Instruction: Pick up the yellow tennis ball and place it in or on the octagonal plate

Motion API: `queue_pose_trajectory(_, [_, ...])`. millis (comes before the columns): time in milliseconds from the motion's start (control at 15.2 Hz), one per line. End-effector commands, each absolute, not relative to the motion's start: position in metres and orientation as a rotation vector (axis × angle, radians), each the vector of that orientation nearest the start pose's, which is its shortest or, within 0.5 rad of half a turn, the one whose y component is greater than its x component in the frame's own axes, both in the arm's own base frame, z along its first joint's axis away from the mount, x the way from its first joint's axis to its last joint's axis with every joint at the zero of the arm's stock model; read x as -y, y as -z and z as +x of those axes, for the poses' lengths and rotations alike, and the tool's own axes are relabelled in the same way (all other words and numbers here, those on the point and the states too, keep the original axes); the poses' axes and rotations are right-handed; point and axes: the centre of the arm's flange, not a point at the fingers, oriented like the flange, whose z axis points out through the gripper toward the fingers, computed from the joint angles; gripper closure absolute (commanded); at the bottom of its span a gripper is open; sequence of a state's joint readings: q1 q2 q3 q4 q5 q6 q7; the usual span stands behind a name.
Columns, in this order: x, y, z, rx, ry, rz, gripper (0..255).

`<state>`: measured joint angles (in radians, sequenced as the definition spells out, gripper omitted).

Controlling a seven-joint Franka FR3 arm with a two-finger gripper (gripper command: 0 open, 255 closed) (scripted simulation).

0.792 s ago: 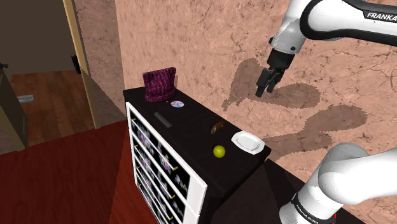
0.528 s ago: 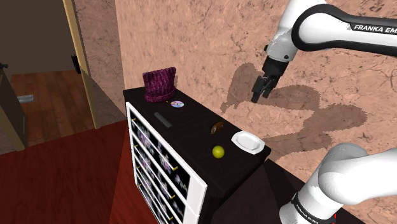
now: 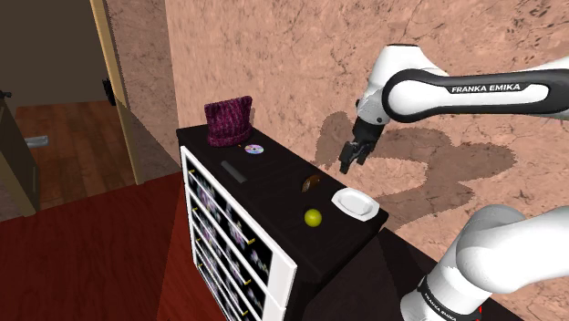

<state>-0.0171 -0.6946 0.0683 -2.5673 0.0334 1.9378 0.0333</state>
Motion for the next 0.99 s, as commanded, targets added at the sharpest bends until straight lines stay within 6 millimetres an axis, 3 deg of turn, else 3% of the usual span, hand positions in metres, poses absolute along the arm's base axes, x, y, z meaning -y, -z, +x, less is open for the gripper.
queue_pose_trajectory(0, [-0.025,-0.465,0.356,-0.019,0.103,-3.155,0])
queue_pose_trajectory(924, [-0.042,-0.287,0.409,-0.067,0.084,-3.190,0])
